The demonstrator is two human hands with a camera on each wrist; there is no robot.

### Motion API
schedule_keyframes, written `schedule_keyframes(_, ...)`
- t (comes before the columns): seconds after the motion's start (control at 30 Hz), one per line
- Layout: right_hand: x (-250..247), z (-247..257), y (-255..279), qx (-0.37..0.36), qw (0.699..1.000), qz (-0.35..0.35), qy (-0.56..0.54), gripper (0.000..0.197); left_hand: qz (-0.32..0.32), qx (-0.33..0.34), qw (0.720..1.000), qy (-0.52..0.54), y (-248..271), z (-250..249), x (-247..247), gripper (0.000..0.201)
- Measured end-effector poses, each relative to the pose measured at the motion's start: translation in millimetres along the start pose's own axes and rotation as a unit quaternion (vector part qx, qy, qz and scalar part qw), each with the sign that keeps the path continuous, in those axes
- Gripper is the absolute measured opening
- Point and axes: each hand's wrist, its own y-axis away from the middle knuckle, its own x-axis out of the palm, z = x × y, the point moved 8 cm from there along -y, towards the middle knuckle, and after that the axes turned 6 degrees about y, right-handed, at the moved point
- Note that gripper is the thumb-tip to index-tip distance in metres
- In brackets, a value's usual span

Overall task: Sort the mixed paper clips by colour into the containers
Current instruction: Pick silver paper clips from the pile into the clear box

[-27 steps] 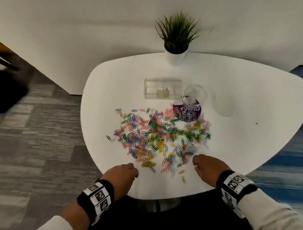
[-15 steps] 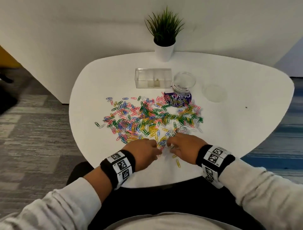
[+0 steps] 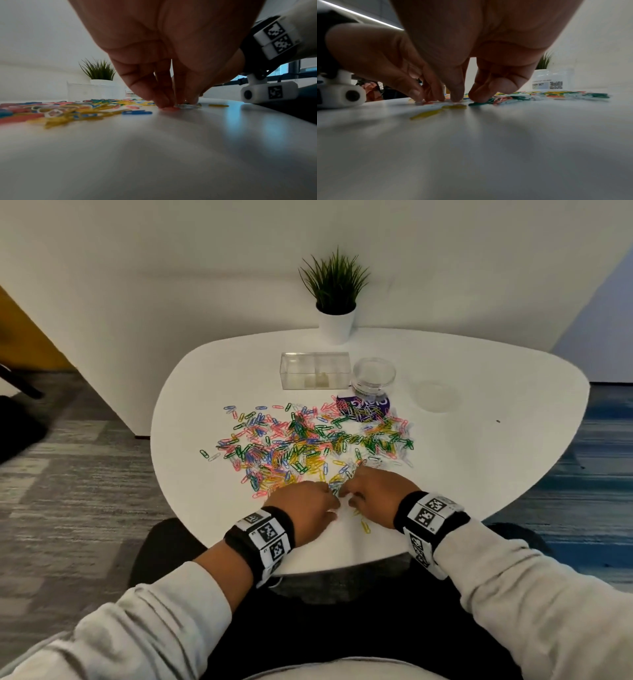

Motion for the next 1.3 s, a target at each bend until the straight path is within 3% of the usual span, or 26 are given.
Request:
schedule_keyframes(0.23,-8,0,-3,-0.02,1.0,-0.013,0.016,0.012,-0.006,-0.054,0.999,-0.003,-12,45,-17,0.019)
schedule_keyframes(0.33,-13,-2,-11,-0.015,1.0,0.013,0.024,0.02,-0.002,-0.033,0.999,-0.014,-14,44,-18,0.018)
schedule_keyframes(0.47,-16,1,-18,-0.012,0.998,0.04,0.052,0.013,-0.002,0.0,0.999,-0.054,-14,31,-25,0.019)
schedule_keyframes(0.7,-12,4,-11,-0.019,0.997,0.028,0.062,0.012,-0.015,0.08,0.996,-0.021,-4,15,-10,0.03)
schedule_keyframes(0.97,-6,11,-11,-0.021,0.992,0.013,0.121,0.015,-0.048,0.086,0.992,-0.084,0,18,-2,0.018)
schedule_keyframes(1.03,-15,17,-10,-0.035,0.993,-0.02,0.109,0.014,-0.049,0.069,0.994,-0.076,2,23,-10,0.013)
schedule_keyframes(1.1,-30,19,-9,-0.04,0.997,-0.062,0.032,0.006,-0.061,-0.021,0.997,0.037,1,47,-32,0.014)
schedule_keyframes(1.13,-37,17,-9,-0.031,0.996,-0.075,-0.028,0.002,-0.079,-0.079,0.984,0.138,2,65,-43,0.015)
schedule_keyframes(1.17,-41,14,-10,-0.016,0.993,-0.082,-0.087,0.005,-0.106,-0.128,0.952,0.255,4,83,-52,0.017)
schedule_keyframes(1.23,-39,7,-12,0.012,0.985,-0.066,-0.161,0.012,-0.146,-0.193,0.853,0.462,11,106,-59,0.028)
schedule_keyframes(1.3,-29,8,-14,0.014,0.989,-0.003,-0.147,0.021,-0.124,-0.24,0.78,0.565,17,113,-53,0.035)
